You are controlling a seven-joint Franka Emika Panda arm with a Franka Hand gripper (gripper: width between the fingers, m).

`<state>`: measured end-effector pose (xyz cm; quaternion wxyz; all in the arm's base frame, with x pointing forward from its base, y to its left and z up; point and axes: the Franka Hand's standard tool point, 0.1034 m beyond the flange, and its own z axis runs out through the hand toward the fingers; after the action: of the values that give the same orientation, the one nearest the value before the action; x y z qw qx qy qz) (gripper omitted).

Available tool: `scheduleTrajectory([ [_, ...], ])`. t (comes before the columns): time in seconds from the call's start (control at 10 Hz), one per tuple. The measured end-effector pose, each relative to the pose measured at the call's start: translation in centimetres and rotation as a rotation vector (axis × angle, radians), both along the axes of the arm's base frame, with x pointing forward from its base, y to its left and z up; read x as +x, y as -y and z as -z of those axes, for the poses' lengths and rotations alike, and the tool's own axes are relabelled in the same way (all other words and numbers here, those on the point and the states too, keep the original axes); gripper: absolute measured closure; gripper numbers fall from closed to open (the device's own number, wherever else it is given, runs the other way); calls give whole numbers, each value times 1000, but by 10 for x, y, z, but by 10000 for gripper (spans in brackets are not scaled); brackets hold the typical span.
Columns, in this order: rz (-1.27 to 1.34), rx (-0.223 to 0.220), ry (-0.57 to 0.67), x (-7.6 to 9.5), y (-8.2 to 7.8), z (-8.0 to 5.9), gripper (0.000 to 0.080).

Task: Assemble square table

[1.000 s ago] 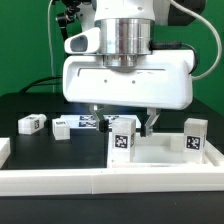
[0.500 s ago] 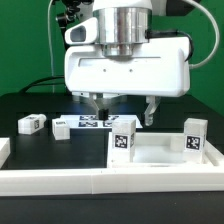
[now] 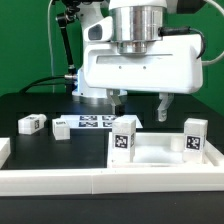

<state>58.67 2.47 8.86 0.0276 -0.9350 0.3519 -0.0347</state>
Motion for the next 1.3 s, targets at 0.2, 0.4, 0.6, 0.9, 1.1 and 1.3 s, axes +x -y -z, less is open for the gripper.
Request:
scheduleTrajectory([
  [0.2, 11, 2, -1, -1, 1, 0, 151],
  [0.4, 188, 28, -28, -21, 6, 3, 151],
  [0.6, 253, 33, -43, -29, -1, 9, 151],
  [0.9, 262, 40, -38, -32, -3, 12, 151],
  [1.1, 270, 41, -39, -32, -3, 12, 151],
  [1.3, 413, 64, -41, -41, -2, 17, 151],
])
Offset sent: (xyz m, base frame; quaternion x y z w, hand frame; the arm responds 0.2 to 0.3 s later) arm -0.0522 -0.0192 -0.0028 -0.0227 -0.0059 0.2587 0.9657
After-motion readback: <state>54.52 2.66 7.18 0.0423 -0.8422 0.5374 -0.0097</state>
